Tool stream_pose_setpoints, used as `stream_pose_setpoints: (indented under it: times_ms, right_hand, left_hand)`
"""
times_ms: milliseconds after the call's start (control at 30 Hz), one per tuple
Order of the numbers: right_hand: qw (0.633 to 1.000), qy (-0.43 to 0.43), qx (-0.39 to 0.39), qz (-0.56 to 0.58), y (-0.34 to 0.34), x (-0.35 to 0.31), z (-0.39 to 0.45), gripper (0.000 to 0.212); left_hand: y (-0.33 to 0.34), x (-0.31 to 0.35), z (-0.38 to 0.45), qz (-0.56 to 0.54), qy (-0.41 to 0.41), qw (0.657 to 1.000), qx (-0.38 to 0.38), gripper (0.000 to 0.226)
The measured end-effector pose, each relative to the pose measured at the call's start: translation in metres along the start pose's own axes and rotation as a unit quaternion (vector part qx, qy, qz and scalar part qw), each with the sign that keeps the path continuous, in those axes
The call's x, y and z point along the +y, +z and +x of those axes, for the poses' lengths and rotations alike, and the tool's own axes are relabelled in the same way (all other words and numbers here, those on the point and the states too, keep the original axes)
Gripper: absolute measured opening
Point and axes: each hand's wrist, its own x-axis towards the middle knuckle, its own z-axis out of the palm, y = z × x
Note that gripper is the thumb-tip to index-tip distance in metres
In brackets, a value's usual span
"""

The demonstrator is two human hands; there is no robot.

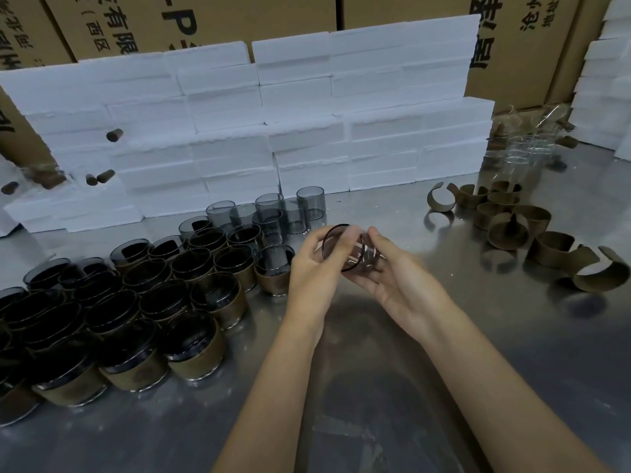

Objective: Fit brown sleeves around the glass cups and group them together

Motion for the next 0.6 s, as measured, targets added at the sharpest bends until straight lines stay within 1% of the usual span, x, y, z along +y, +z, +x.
stream_pose_setpoints:
  times_ms: [67, 133, 233, 300, 367, 400, 433, 500, 600]
  right_hand:
    - [1.000, -0.013, 0.009, -0.015, 0.000, 0.001, -0.001, 0.033]
    - [0.999, -0.022, 0.013, -0.038, 0.003, 0.002, -0.002, 0.039]
    - [0.995, -0.008, 0.030, -0.092, 0.009, 0.004, 0.001, 0.063]
    - [0.985, 0.007, 0.067, -0.161, 0.012, 0.005, 0.007, 0.077]
    - [0.975, 0.012, 0.090, -0.202, 0.010, 0.006, 0.010, 0.087]
    - [0.974, 0.008, 0.093, -0.206, 0.009, 0.007, 0.011, 0.087]
    - [0.974, -0.002, 0.098, -0.204, 0.008, 0.008, 0.010, 0.082]
    - [0.974, -0.028, 0.114, -0.193, 0.006, 0.009, 0.007, 0.066]
    - [0.972, -0.069, 0.126, -0.188, 0.004, 0.010, 0.005, 0.047]
  left_hand:
    - [0.000, 0.000, 0.002, 0.008, -0.009, 1.000, 0.020, 0.027]
    - [0.000, -0.002, 0.003, -0.017, -0.038, 0.999, 0.017, 0.032]
    - [0.003, -0.004, 0.001, -0.068, -0.100, 0.993, 0.004, 0.036]
    - [0.007, -0.005, 0.000, -0.077, -0.121, 0.990, 0.003, 0.039]
    - [0.009, -0.005, 0.000, -0.087, -0.130, 0.988, 0.002, 0.042]
    - [0.010, -0.004, 0.000, -0.086, -0.136, 0.987, -0.005, 0.042]
    - [0.010, -0.003, 0.000, -0.083, -0.145, 0.986, -0.012, 0.041]
    - [0.010, 0.000, -0.003, -0.076, -0.154, 0.985, -0.020, 0.038]
    - [0.009, -0.004, -0.002, -0.098, -0.144, 0.984, 0.021, 0.033]
